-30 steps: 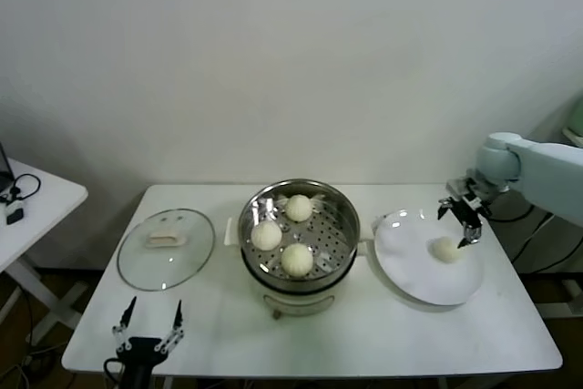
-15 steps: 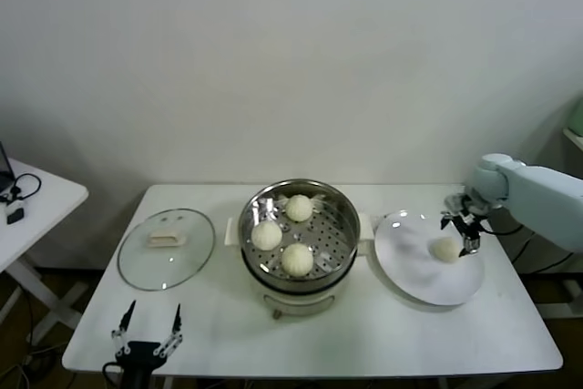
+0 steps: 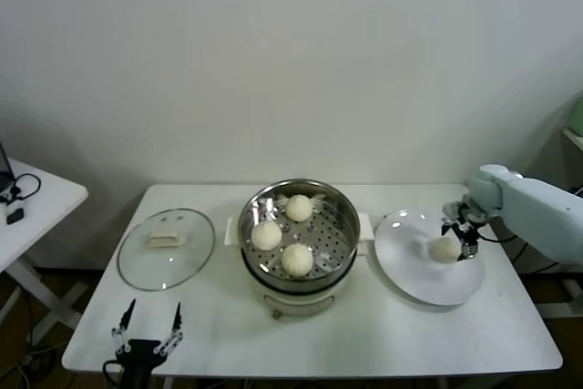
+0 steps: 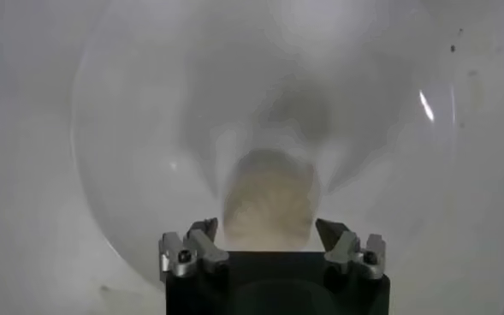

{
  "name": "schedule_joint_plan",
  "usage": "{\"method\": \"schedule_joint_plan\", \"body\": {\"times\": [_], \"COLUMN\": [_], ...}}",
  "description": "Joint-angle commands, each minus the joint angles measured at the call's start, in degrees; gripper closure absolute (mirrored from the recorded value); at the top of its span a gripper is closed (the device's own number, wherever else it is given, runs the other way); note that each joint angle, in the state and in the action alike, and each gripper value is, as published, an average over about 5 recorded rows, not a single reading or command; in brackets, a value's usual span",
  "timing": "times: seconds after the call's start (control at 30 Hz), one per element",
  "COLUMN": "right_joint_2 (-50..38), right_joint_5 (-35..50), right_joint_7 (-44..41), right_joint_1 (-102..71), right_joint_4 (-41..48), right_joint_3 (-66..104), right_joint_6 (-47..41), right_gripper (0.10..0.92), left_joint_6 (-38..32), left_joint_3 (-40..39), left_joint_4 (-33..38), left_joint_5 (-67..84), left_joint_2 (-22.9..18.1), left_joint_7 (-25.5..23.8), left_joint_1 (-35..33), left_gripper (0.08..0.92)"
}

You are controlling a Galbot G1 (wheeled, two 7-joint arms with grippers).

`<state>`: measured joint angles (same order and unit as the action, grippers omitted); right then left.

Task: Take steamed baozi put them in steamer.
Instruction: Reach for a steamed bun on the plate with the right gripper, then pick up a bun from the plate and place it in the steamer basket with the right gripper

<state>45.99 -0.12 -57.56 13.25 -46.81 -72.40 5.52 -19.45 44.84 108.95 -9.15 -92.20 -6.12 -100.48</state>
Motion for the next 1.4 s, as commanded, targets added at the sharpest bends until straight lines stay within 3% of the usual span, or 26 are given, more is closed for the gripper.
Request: {"method": "schedule_joint_plan", "body": {"times": [0.03,0.27,0.63,0.87,1.17,1.4], "right_joint_2": [-0.01,-4.18,-4.89,-0.45,4.69,8.94], "right_joint_5": [0.73,8.98,32.03,44.1,46.31,38.65], "right_joint_7": [-0.58,-2.41,-3.52,-3.26,1.49,5.05], "right_joint_1": [-0.55,7.87,44.54,58.65,51.53,40.76], "right_joint_4": [0.41,-7.83,-27.23,-39.2,-44.82,-42.43], "right_joint_3": [1.46,-6.1,-31.98,-34.87,-23.55,-19.98], "right_joint_6": [-0.05,-2.62,-7.42,-12.28,-18.89,-20.73], "right_gripper": [0.279,0.4,0.412,0.414,0.414,0.414], "left_joint_6": [-0.01,-0.1,-0.05,0.13,0.24,0.41], "left_joint_3": [0.04,-0.1,-0.46,-0.31,-0.29,-0.38], "left_joint_4": [0.17,0.39,1.14,1.95,2.49,2.48], "left_joint_5": [0.14,0.23,0.32,0.41,0.64,0.59], "left_joint_2": [-2.8,-2.8,-2.8,-2.8,-2.8,-2.8], "left_joint_7": [0.05,0.1,0.14,0.19,0.19,0.15], "left_joint_1": [0.0,0.06,0.09,0.06,0.11,0.25], "left_gripper": [0.177,0.177,0.177,0.177,0.177,0.177]}}
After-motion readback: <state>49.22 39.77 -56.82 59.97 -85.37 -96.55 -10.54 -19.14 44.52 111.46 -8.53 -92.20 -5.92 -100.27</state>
